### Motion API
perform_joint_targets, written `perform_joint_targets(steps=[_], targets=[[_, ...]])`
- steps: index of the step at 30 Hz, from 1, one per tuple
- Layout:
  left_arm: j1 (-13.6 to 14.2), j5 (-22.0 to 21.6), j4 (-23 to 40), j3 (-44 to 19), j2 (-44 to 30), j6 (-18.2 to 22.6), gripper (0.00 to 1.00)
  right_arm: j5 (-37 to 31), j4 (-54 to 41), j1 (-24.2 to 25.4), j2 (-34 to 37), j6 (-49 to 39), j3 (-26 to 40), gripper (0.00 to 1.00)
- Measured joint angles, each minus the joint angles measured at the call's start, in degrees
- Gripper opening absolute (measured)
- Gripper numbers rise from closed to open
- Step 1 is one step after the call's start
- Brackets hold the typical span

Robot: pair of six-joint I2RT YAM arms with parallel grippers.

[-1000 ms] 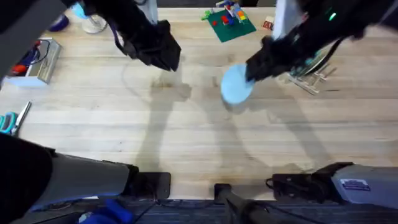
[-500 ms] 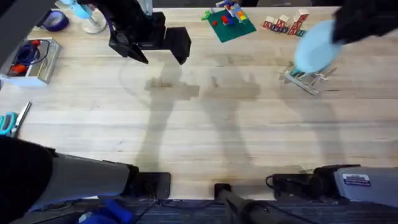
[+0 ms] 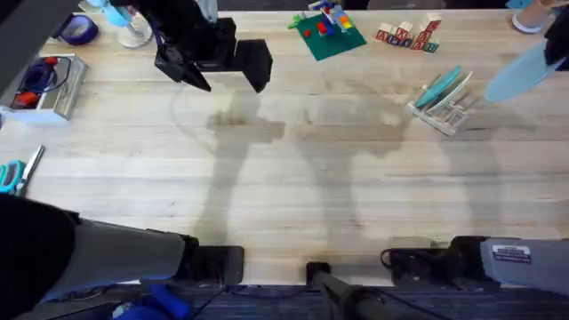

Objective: Pick up the plates from the table one by one and place each into a slot on the dish rack.

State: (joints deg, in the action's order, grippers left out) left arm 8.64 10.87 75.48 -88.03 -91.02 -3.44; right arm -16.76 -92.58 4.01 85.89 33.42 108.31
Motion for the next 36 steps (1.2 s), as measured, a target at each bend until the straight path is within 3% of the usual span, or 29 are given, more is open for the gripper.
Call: perform_joint_targets(steps=[13, 24, 36], targets=[[0.00, 0.00, 0.00, 0.00, 0.00, 0.01, 0.994, -1.50, 0.27, 1.64, 1.73, 12.54, 0.20, 0.032], [0.00, 0.00, 0.01, 0.00, 0.01, 0.02, 0.993, -1.72, 2.29, 2.49, 13.09, 9.78, 0.20, 0.032], [0.00, 0.00, 0.00, 0.00, 0.02, 0.01, 0.994, -1.70, 2.73, 5.97, 14.69, 4.52, 0.20, 0.031]])
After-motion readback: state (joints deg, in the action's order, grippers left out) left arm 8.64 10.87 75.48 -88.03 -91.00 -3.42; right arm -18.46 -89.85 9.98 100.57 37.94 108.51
